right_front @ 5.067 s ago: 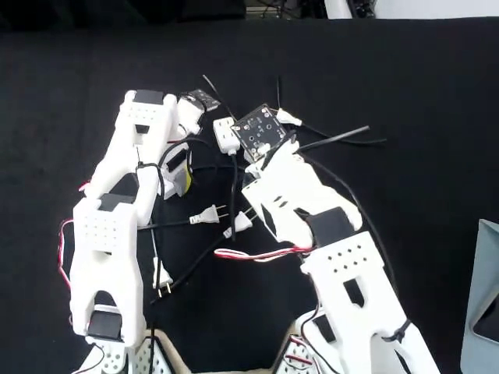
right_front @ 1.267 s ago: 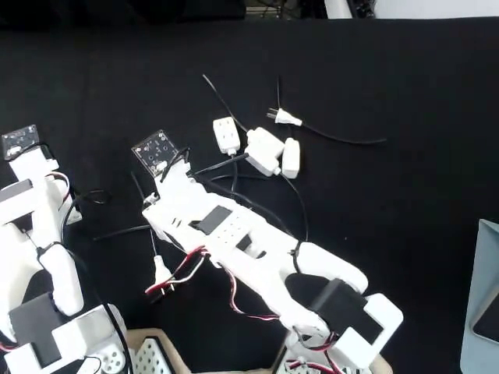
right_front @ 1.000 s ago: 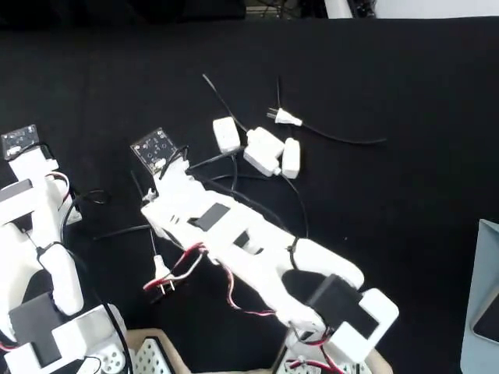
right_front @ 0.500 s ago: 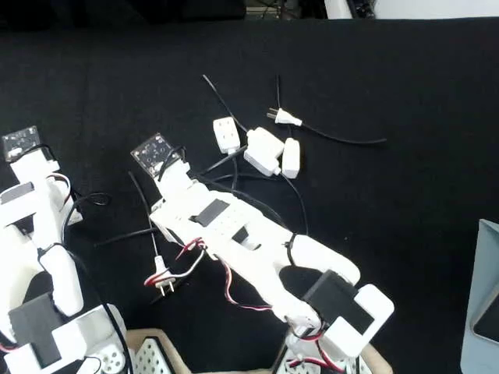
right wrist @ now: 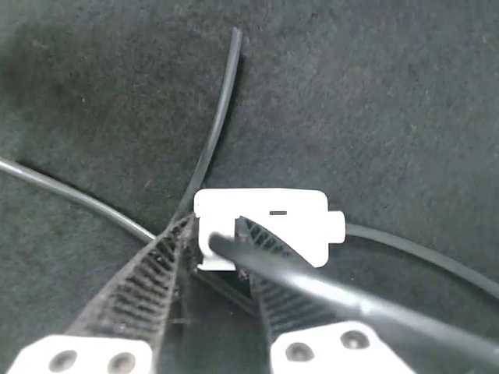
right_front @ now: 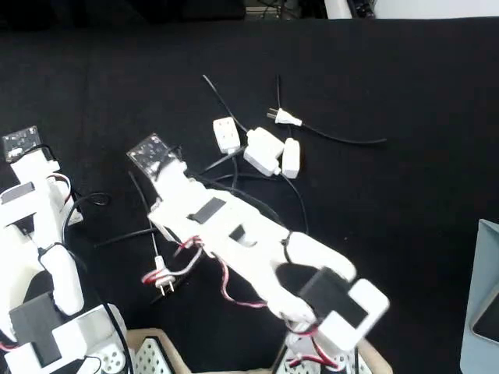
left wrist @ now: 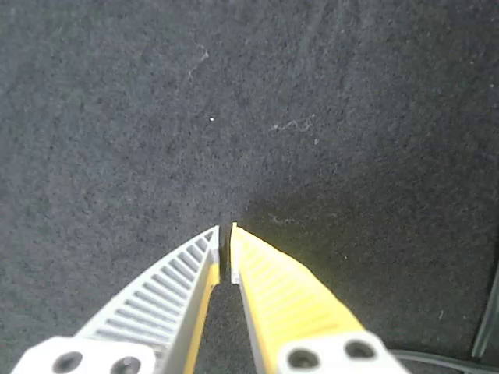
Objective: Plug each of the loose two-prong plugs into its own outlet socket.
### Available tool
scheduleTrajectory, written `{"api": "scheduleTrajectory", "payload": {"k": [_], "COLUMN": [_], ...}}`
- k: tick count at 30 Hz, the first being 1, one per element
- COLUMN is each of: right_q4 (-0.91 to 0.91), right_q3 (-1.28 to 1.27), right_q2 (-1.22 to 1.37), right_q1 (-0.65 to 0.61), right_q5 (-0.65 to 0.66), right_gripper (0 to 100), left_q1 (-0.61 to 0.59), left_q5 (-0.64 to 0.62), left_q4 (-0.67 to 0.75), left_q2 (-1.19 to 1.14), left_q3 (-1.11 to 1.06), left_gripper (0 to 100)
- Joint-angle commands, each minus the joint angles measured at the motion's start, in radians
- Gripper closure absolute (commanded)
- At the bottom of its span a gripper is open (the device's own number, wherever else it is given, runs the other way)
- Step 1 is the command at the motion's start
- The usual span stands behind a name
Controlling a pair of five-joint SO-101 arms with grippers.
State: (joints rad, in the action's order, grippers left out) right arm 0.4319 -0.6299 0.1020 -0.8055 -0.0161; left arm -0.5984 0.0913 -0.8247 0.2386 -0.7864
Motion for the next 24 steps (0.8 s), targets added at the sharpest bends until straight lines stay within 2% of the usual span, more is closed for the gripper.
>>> {"api": "scheduleTrajectory", "payload": {"k": [1, 6, 14, 19, 24], "right_q4": [0.074, 0.107, 0.057, -0.144, -0.43], "right_q3": [0.051, 0.087, 0.125, 0.131, 0.136], "right_q2": [0.048, 0.028, -0.197, -0.208, -0.096], "right_q1": [-0.006, -0.002, 0.04, 0.078, 0.158], "right_q5": [0.014, 0.014, 0.014, 0.015, 0.015], "right_gripper": [98.6, 98.6, 98.6, 98.5, 98.3], "left_q1": [-0.002, -0.002, -0.002, -0.002, -0.002], "left_q5": [0.0, 0.0, 0.0, 0.0, 0.0], "left_q4": [0.012, 0.012, 0.012, 0.012, 0.012], "left_q2": [0.031, 0.025, 0.025, 0.025, 0.025], "left_q3": [0.01, 0.012, 0.01, 0.01, 0.008], "left_gripper": [96, 96, 96, 96, 96]}}
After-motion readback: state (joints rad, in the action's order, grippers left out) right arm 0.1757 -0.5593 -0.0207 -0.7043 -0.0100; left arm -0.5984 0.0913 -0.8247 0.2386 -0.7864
